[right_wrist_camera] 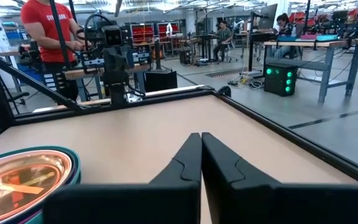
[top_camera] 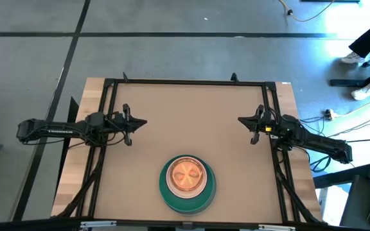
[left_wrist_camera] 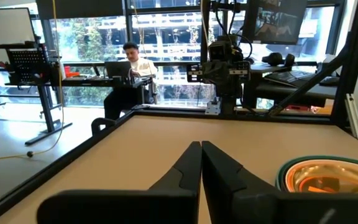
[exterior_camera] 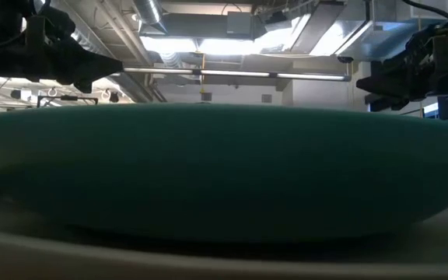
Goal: Stack plastic plates
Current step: Return to Home Position
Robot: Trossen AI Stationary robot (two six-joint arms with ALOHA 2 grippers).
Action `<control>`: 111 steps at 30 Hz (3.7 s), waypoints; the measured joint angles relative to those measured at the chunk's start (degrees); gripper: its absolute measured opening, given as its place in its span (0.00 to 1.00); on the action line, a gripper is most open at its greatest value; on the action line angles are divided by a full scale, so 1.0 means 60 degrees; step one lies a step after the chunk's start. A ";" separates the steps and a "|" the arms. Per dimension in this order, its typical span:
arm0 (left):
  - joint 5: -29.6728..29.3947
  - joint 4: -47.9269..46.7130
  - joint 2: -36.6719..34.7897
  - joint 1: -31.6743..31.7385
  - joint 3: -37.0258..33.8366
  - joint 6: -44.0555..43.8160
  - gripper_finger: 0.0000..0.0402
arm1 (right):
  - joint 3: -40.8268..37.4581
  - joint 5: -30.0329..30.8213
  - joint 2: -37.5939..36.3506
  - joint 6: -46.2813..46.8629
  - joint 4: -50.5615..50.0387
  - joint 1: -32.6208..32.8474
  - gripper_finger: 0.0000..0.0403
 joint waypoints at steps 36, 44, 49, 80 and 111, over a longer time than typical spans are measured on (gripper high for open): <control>-0.0073 -0.0175 -0.0452 -0.0003 0.0000 0.0000 0.02 | -0.0004 0.0000 0.0018 -0.0076 -0.0024 0.0000 0.01; 0.0004 -0.1227 -0.1809 -0.0002 0.0000 -0.0099 0.02 | -0.0004 -0.0003 0.0018 -0.0076 -0.0025 0.0000 0.01; -0.0001 -0.2026 -0.2563 -0.0004 0.0000 -0.0163 0.02 | -0.0004 0.0000 0.0018 -0.0076 -0.0025 0.0000 0.01; -0.0062 -0.3758 -0.3252 -0.0004 0.0000 -0.0708 0.02 | -0.0007 0.0000 0.0022 -0.0178 -0.0022 0.0000 0.01; -0.0259 -0.3723 -0.3252 -0.0003 0.0000 -0.0182 0.02 | -0.0007 0.0000 0.0022 0.0382 -0.0022 0.0000 0.01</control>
